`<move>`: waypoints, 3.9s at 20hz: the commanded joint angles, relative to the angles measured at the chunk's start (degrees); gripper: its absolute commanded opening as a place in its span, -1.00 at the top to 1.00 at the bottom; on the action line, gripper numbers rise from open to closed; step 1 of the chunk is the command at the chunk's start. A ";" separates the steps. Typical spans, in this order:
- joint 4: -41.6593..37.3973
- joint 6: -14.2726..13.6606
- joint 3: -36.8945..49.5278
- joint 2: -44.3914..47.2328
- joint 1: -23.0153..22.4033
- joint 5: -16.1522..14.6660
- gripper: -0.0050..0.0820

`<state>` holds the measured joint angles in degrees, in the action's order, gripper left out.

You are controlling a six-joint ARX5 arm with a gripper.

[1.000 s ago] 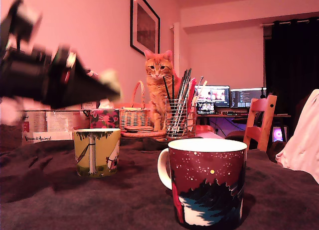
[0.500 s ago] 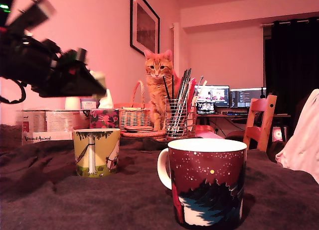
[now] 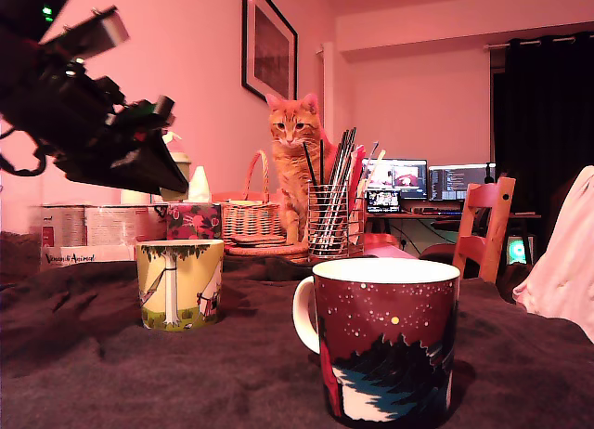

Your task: Pick up the coffee capsules on the table and drop them inside the coffee cup

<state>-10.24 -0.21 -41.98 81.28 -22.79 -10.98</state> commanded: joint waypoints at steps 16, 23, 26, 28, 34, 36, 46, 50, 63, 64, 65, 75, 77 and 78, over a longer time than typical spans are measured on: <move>18.27 0.15 -12.15 11.41 -0.09 -0.07 0.64; 18.56 0.13 -12.15 11.41 -0.09 -0.04 0.21; 18.32 0.13 -12.15 11.41 -0.09 -0.09 -0.11; 18.29 0.13 -12.15 11.41 -0.09 -0.09 -0.27; 18.36 0.13 -12.28 11.39 -0.09 -0.09 -0.31; 18.38 0.15 -12.66 11.32 -0.09 -0.11 -0.31; 21.51 0.20 -16.35 9.53 -0.11 -2.84 0.80; 21.57 0.15 -16.35 5.27 -0.15 -3.98 0.94; 24.04 -1.01 -15.96 -7.15 0.22 -0.50 0.94; 23.85 -1.25 -15.41 -7.54 0.42 -0.50 0.94; 23.74 -1.33 -14.69 -8.09 0.74 -0.52 0.94; 18.67 -1.20 -0.96 -18.45 10.27 -0.63 0.94; 17.75 -0.90 1.60 -21.68 11.93 -0.55 0.94; 17.51 -0.07 2.82 -23.26 12.85 -0.57 0.94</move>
<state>8.01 -0.71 -40.88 58.89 -10.39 -11.49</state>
